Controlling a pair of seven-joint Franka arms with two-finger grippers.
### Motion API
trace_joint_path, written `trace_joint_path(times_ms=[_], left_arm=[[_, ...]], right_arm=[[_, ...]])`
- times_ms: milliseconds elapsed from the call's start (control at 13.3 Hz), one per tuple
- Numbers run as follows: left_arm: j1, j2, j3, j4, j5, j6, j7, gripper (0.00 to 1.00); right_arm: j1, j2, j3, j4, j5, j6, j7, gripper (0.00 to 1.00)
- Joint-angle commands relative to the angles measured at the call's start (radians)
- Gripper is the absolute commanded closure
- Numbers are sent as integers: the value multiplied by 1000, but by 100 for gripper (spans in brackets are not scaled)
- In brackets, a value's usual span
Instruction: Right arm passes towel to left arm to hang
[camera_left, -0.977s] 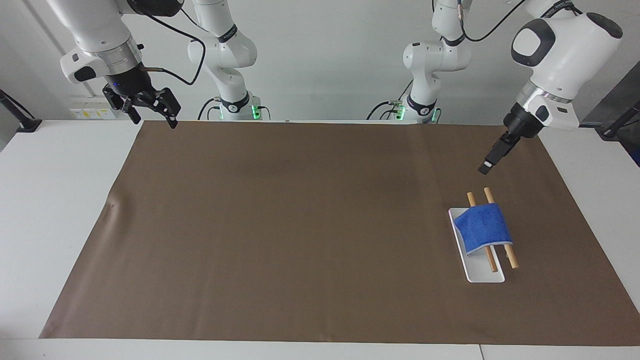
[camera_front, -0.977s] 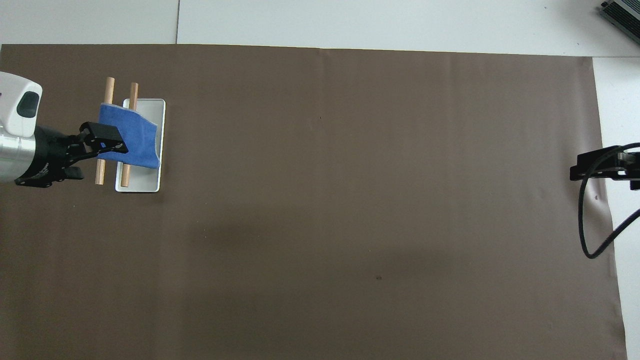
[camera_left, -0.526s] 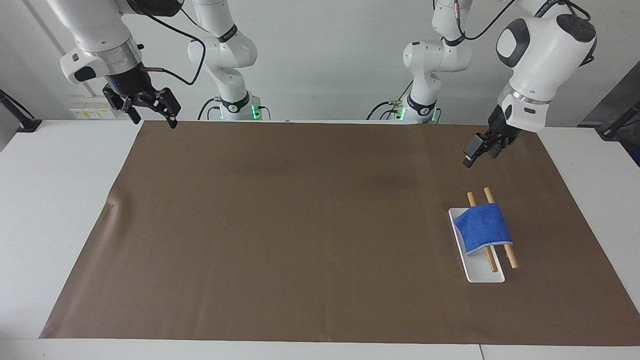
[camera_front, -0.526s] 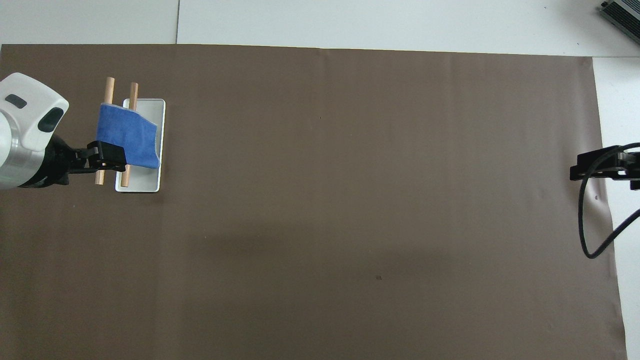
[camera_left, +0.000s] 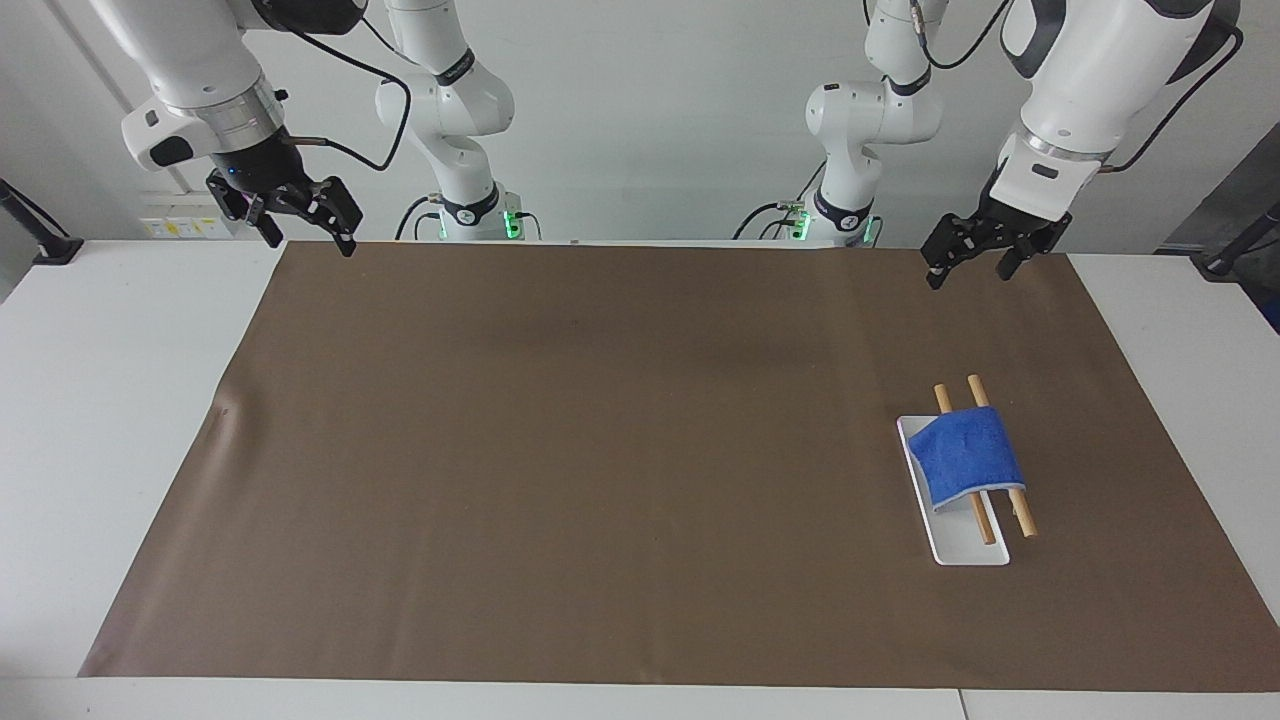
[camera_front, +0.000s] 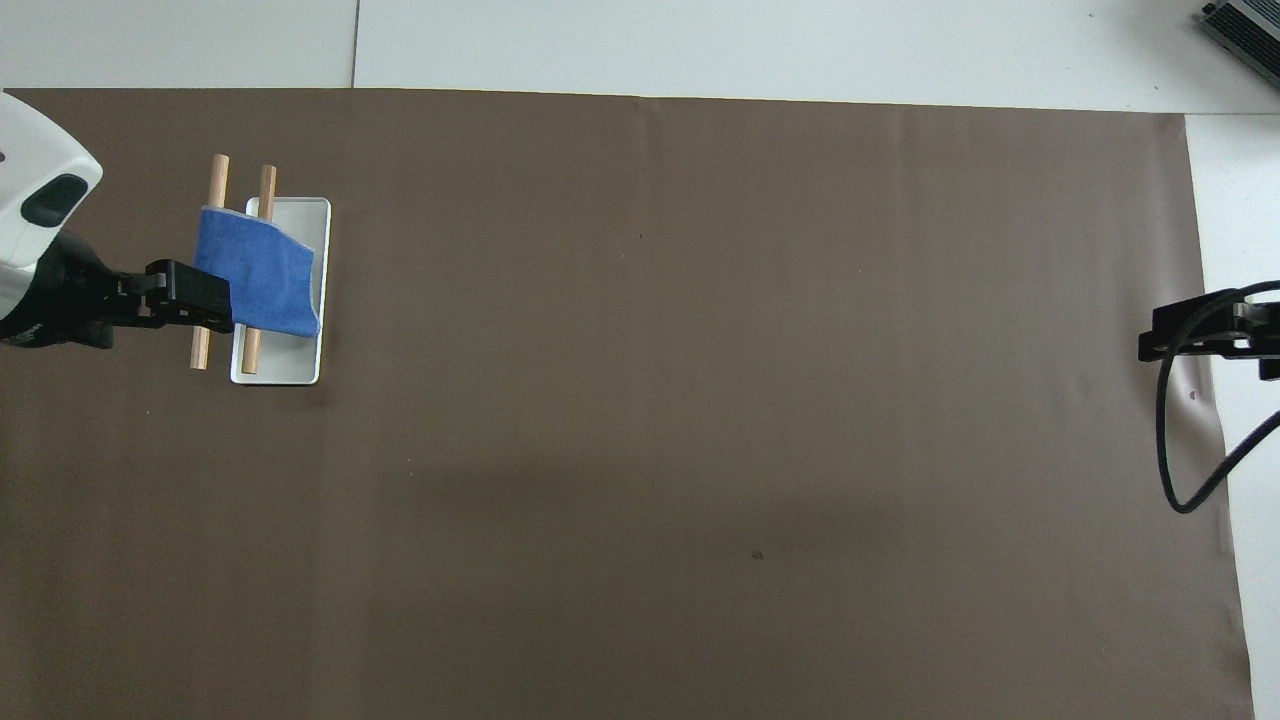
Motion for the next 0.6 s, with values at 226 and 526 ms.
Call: trace_joint_path(times_ms=[226, 526], left_arm=[[-8, -8, 9, 7, -13, -34, 20, 0], [-7, -9, 9, 4, -11, -30, 30, 0]], right_arm=[[19, 13, 8, 22, -24, -23, -9, 0], [24, 13, 8, 26, -31, -15, -41, 0]])
